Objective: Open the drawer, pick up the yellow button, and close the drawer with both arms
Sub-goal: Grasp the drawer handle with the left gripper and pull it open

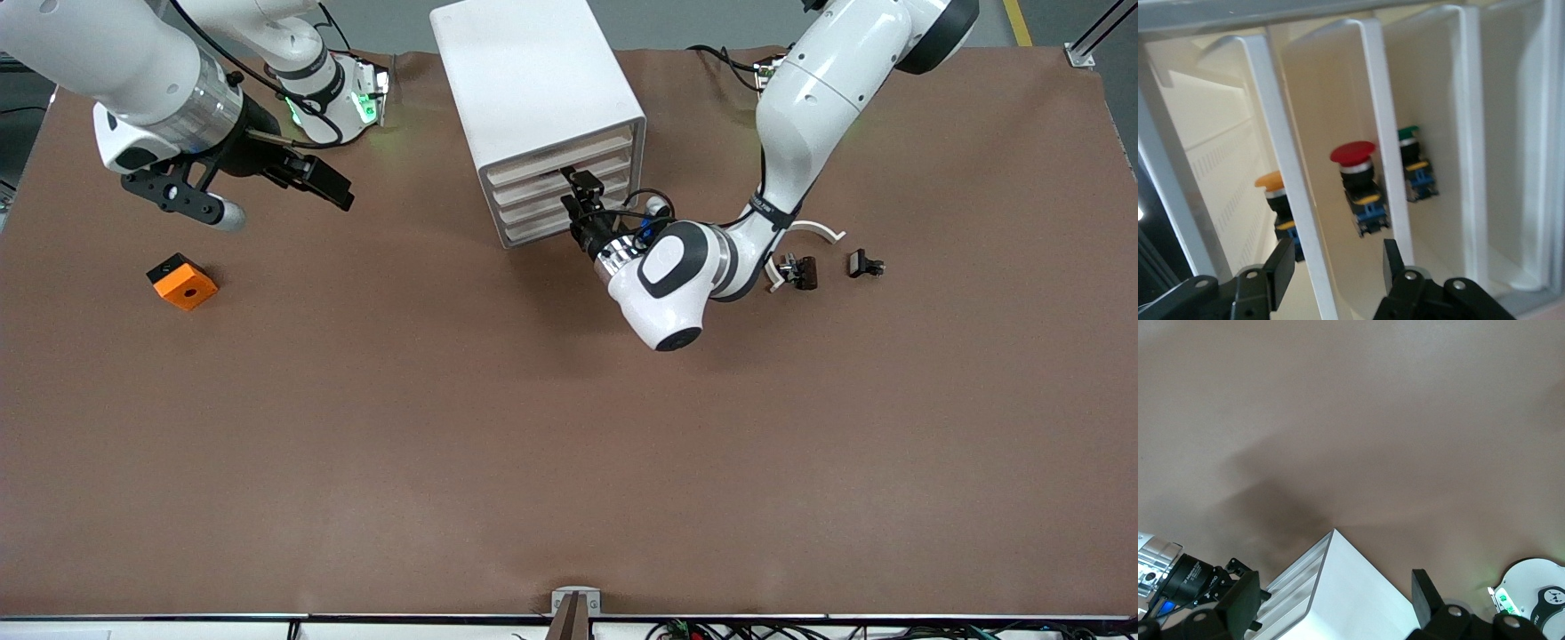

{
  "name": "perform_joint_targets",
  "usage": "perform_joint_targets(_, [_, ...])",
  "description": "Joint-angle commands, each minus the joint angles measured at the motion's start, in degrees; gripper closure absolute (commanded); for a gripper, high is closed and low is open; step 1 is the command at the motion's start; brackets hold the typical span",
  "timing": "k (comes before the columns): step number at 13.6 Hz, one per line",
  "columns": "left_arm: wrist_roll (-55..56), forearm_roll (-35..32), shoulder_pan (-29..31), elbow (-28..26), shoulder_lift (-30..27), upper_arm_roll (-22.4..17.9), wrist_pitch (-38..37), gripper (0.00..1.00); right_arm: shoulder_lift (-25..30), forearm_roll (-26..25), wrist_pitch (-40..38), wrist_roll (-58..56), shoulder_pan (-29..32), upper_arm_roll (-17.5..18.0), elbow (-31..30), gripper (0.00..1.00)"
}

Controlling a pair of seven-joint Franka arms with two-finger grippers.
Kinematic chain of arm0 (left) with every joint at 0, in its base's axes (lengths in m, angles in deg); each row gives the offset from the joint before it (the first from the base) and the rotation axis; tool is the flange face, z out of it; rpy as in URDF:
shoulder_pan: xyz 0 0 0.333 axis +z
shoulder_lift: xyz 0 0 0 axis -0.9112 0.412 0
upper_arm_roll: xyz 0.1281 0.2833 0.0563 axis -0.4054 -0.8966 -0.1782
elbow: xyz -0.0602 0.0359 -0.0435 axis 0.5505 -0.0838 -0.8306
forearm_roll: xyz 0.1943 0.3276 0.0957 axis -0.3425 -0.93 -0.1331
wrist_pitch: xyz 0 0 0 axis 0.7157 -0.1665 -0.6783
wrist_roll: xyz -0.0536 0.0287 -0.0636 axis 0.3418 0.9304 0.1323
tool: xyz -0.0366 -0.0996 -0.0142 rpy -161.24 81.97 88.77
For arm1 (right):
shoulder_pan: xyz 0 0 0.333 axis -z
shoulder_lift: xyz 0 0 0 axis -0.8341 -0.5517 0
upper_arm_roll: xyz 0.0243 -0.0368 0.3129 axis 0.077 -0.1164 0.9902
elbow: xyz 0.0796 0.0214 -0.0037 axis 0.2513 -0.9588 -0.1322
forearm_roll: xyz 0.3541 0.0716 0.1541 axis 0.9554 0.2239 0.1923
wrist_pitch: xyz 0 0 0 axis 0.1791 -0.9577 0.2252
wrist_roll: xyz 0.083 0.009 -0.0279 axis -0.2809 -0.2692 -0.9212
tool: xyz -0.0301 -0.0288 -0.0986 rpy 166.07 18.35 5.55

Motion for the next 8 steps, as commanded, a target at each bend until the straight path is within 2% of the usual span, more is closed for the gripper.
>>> perform_joint_targets(1, [3.9,1.1,-0.3,1.5,0.8,0.1,-1.9,0.4,-0.8,0.8,-0.4,1.0,-0.3,-0.4,1.3,0.0])
perform_joint_targets(2, [4.8,1.3,-0.5,1.5,0.8,0.1,-2.0,0.4,-0.8,0.8,-0.4,0.9,-0.3,-0.4,1.3,0.0])
perform_joint_targets(4, [5.3,2.3,-0.6,1.4,1.3,0.1,-2.4,0.5,-0.8,0.8,-0.4,0.9,-0.2,-0.4,1.3,0.0])
perform_joint_targets(7, [8.0,2.5,-1.7,1.4,1.5,0.1,-3.1,0.54,-0.9,0.8,-0.4,0.9,-0.2,-0.4,1.3,0.0])
perform_joint_targets(8, [8.6,2.6,-2.0,1.4,1.5,0.1,-3.1,0.59,-0.9,0.8,-0.4,0.9,-0.3,-0.4,1.3,0.0])
